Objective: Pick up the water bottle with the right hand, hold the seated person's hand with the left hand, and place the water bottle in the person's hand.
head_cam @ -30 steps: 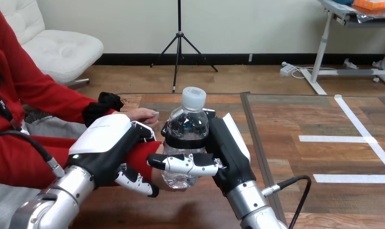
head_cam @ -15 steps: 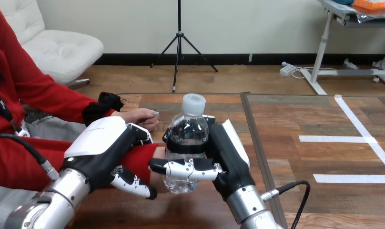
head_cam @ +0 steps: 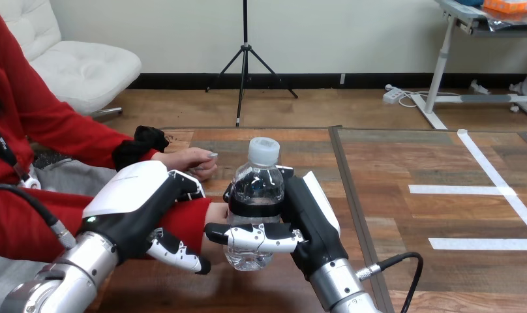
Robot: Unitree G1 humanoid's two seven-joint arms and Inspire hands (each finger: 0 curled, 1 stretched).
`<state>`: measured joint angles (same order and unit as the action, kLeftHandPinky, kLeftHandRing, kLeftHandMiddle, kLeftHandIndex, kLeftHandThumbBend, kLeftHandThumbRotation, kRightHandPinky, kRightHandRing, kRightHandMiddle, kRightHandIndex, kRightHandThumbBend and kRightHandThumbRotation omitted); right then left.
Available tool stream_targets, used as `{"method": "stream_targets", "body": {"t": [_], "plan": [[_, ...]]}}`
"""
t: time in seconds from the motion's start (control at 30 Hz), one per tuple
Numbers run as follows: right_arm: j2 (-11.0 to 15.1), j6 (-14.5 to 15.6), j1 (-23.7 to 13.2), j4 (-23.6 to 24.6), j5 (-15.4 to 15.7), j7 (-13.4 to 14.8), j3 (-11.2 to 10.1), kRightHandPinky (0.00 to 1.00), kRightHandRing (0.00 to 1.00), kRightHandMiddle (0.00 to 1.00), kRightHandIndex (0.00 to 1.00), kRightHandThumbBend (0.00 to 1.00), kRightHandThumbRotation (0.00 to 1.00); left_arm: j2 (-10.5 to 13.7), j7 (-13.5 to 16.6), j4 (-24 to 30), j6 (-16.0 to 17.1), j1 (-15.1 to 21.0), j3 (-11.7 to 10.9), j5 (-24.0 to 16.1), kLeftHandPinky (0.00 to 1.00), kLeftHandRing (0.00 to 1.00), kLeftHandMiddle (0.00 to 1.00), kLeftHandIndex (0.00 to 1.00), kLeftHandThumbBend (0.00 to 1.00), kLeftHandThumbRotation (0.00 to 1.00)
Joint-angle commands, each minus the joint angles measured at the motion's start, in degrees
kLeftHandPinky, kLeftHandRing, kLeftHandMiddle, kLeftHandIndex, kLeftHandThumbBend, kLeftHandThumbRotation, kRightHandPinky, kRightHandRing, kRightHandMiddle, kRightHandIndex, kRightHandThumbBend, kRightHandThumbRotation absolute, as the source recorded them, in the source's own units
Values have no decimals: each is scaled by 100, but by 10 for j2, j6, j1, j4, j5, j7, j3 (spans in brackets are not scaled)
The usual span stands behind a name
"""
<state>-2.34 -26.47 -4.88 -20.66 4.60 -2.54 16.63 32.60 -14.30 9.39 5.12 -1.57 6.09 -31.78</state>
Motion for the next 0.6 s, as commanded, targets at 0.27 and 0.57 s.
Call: {"method": "stream_targets", "body": {"t": [0.27,0.57], "plan": [[-13,-25,-64,42,-6,-6,-22,20,26,33,39,83,1,-14,12,85,33,15,-19,27,31,37,43,45,100,0],[-14,-25,-61,72,-18,-24,-27,20,25,33,39,83,0,-14,6,92,30,12,-21,28,32,38,43,45,100,0]]}}
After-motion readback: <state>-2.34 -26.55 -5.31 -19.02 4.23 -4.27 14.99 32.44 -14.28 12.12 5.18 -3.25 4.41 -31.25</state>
